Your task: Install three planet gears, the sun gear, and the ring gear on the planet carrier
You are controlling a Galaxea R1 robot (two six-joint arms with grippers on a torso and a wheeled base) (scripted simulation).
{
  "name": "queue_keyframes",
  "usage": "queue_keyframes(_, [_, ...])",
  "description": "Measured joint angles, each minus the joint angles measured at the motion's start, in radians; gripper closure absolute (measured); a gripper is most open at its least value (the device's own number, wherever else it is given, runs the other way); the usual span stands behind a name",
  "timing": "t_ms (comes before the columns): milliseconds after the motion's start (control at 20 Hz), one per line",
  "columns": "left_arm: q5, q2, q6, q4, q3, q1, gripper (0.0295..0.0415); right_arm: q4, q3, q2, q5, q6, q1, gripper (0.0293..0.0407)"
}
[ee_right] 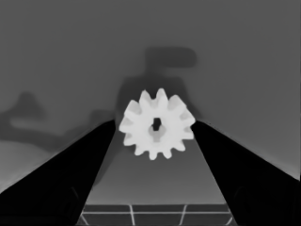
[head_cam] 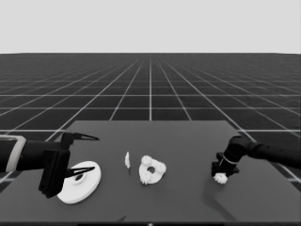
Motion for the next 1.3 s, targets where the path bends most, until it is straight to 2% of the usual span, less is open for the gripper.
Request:
queue_keyframes(50, [0.0, 0.0, 0.0, 0.0, 0.0, 0.0, 0.0326, 0.0, -0.001, 0.0, 0.0, 0.0, 0.0, 0.0386])
queue_keyframes(100, [0.0, 0.0, 0.0, 0.0, 0.0, 0.0, 0.0326, 0.0, -0.001, 0.0, 0.001, 0.0, 0.0, 0.0391])
queue_keyframes(450, [0.0, 0.0, 0.0, 0.0, 0.0, 0.0, 0.0326, -0.001, -0.001, 0.0, 0.001, 0.0, 0.0, 0.0391])
queue_keyframes(500, [0.0, 0.0, 0.0, 0.0, 0.0, 0.0, 0.0326, 0.107, 0.144, -0.074, -0.128, 0.035, 0.128, 0.0391])
queue_keyframes(550, [0.0, 0.0, 0.0, 0.0, 0.0, 0.0, 0.0326, 0.196, 0.187, -0.1, -0.203, 0.043, 0.263, 0.0391])
queue_keyframes(600, [0.0, 0.0, 0.0, 0.0, 0.0, 0.0, 0.0326, 0.254, 0.185, -0.101, -0.247, 0.041, 0.345, 0.0391])
queue_keyframes(650, [0.0, 0.0, 0.0, 0.0, 0.0, 0.0, 0.0326, 0.287, 0.175, -0.096, -0.273, 0.038, 0.392, 0.0391])
queue_keyframes(750, [0.0, 0.0, 0.0, 0.0, 0.0, 0.0, 0.0326, 0.317, 0.159, -0.088, -0.297, 0.034, 0.433, 0.0391])
queue_keyframes(950, [0.0, 0.0, 0.0, 0.0, 0.0, 0.0, 0.0326, 0.33, 0.15, -0.083, -0.309, 0.031, 0.45, 0.0391])
queue_keyframes(1000, [0.0, 0.0, 0.0, 0.0, 0.0, 0.0, 0.0326, 0.344, 0.262, 0.062, -0.291, 0.438, 0.449, 0.0391])
queue_keyframes(1050, [0.0, 0.0, 0.0, 0.0, 0.0, 0.0, 0.0326, 0.347, 0.229, 0.373, -0.276, 0.646, 0.448, 0.0391])
queue_keyframes(1100, [0.0, 0.0, 0.0, 0.0, 0.0, 0.0, 0.0326, 0.346, 0.092, 0.585, -0.273, 0.676, 0.447, 0.0391])
queue_keyframes(1150, [0.0, 0.0, 0.0, 0.0, 0.0, 0.0, 0.0326, 0.344, -0.033, 0.706, -0.274, 0.651, 0.446, 0.0391])
queue_keyframes(1300, [0.0, 0.0, 0.0, 0.0, 0.0, 0.0, 0.0326, 0.342, -0.218, 0.841, -0.277, 0.586, 0.444, 0.0391])
